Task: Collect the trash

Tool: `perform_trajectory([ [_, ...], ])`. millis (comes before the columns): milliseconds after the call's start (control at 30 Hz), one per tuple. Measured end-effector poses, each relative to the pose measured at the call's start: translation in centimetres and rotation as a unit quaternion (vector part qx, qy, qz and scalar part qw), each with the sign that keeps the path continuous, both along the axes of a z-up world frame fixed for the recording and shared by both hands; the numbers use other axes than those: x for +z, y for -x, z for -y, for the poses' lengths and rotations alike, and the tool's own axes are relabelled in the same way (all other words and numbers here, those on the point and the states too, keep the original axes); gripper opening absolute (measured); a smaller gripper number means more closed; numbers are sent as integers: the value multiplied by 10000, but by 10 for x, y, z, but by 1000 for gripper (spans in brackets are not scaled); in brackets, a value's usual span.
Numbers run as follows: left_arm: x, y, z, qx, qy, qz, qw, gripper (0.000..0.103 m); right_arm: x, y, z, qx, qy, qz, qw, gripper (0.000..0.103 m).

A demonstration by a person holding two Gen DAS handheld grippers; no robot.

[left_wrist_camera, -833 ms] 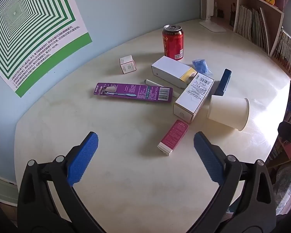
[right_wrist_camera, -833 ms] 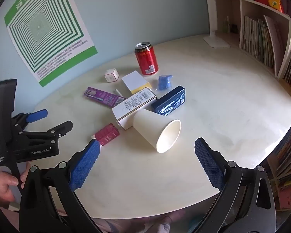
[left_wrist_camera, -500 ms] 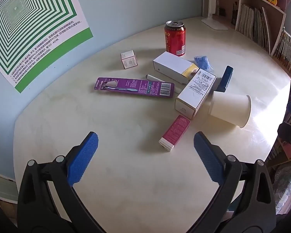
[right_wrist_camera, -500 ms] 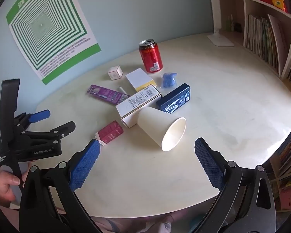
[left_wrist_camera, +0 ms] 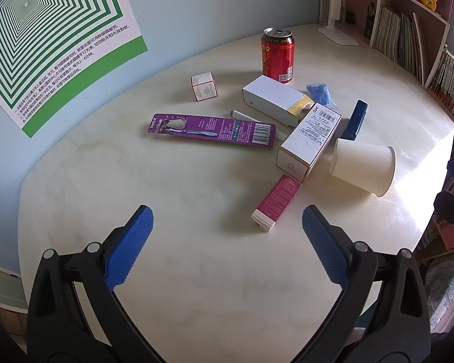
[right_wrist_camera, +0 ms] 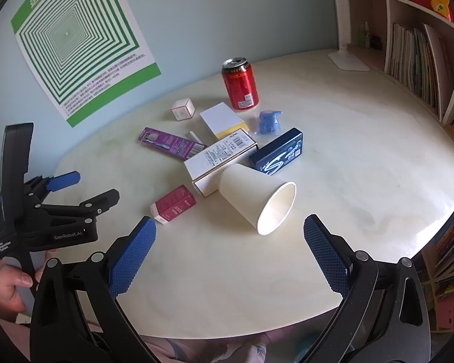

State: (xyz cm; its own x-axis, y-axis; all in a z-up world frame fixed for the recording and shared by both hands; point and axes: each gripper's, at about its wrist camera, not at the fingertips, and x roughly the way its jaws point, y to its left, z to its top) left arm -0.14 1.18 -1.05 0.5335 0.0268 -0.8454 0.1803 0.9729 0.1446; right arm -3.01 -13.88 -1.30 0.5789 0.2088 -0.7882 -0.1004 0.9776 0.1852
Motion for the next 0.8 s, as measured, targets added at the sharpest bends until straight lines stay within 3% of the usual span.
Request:
perform_trajectory([
  [800,-7,3,-9,121,85,-129,9998,97,-1,-1,-3,17,58,-116,9999,97],
])
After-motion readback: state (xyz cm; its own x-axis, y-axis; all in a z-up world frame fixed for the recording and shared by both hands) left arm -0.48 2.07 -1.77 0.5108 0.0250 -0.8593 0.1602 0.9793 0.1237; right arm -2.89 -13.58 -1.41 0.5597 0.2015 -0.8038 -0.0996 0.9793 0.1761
